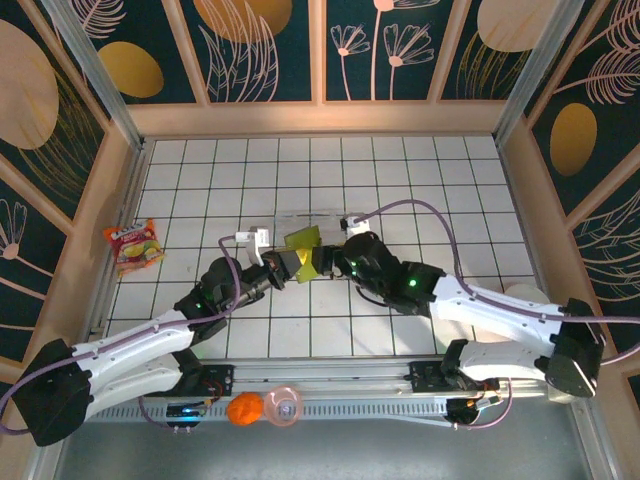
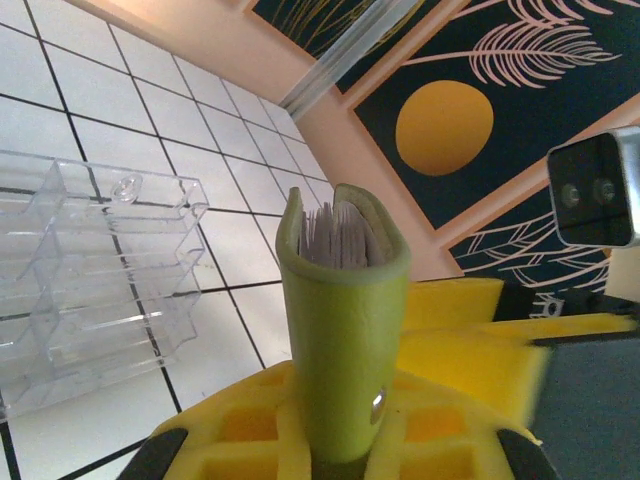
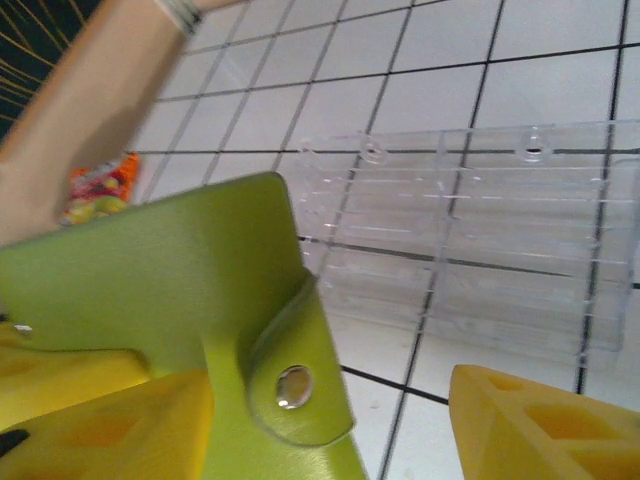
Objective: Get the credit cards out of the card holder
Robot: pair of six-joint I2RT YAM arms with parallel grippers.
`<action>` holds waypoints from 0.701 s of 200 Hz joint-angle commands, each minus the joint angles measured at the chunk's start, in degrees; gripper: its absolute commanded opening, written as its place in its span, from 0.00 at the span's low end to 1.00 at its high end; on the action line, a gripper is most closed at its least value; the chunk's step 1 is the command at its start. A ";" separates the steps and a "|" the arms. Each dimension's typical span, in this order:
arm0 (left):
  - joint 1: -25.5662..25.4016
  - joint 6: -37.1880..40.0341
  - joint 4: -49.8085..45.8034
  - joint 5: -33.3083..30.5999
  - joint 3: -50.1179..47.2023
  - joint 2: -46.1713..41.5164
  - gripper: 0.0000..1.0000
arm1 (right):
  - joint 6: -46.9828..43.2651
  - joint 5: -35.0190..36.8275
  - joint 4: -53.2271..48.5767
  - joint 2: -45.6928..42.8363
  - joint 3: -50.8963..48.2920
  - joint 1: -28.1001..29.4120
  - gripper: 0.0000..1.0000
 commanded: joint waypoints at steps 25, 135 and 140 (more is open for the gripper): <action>-0.81 0.33 2.47 0.43 2.64 0.33 0.00 | -2.25 2.94 0.31 1.45 0.62 -0.52 0.47; -1.25 -1.10 3.02 1.10 2.66 0.59 0.00 | -3.00 5.01 -1.31 3.45 0.27 -0.95 0.00; -1.23 -1.19 3.02 1.11 2.58 0.52 0.00 | -2.88 5.02 -1.20 3.34 -0.09 -1.02 0.00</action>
